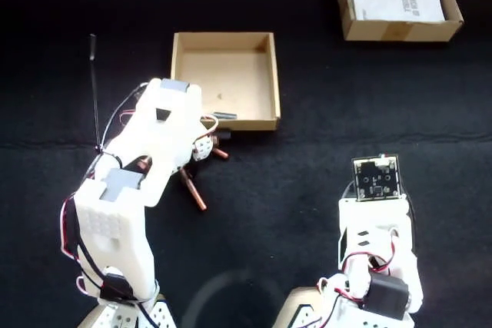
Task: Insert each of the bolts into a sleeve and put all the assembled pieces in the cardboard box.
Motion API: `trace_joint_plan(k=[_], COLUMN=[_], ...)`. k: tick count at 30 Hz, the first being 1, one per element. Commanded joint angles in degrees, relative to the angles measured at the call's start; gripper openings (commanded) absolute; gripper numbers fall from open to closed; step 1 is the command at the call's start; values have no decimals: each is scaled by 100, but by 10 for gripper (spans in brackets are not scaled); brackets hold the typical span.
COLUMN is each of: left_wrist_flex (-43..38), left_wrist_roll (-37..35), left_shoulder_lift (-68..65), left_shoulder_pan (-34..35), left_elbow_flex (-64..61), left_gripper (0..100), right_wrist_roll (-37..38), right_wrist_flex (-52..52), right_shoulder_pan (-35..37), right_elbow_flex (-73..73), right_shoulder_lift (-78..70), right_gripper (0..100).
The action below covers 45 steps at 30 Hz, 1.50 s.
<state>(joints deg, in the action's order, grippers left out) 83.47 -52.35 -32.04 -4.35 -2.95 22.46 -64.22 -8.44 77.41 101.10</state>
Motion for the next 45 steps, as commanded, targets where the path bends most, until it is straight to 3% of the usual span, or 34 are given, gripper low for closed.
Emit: trace_joint_plan(k=[1, 4, 7, 12, 16, 22, 33, 38, 45], left_wrist_flex=[167, 510, 932, 1125, 1134, 1424, 1389, 466, -2708], left_wrist_roll=[492, 835, 1081, 1662, 2303, 2840, 2919, 2910, 2884], left_shoulder_lift=[-40, 145, 541, 1499, 2413, 3969, 6967, 7996, 8840], left_shoulder_pan=[145, 154, 154, 110, -171, -558, -690, -1270, -2413], left_elbow_flex=[-136, 180, 796, 1851, 2088, 1684, -347, -1367, -3345], left_gripper=[8, 8, 8, 8, 8, 8, 8, 8, 8], right_wrist_roll=[18, -158, -1064, -2462, -3138, -3209, -3174, -3174, -3200], right_wrist_flex=[110, 110, 127, 215, 892, 1719, 1815, 1815, 1815], right_shoulder_pan=[13, 40, 119, 760, 1446, 2642, 4242, 4295, 4295], right_elbow_flex=[-75, -84, -84, -163, -171, -110, 567, 602, 602], right_shoulder_lift=[48, 48, 48, 48, 48, 13, 48, 48, 48], right_gripper=[6, 6, 6, 6, 6, 6, 6, 6, 6])
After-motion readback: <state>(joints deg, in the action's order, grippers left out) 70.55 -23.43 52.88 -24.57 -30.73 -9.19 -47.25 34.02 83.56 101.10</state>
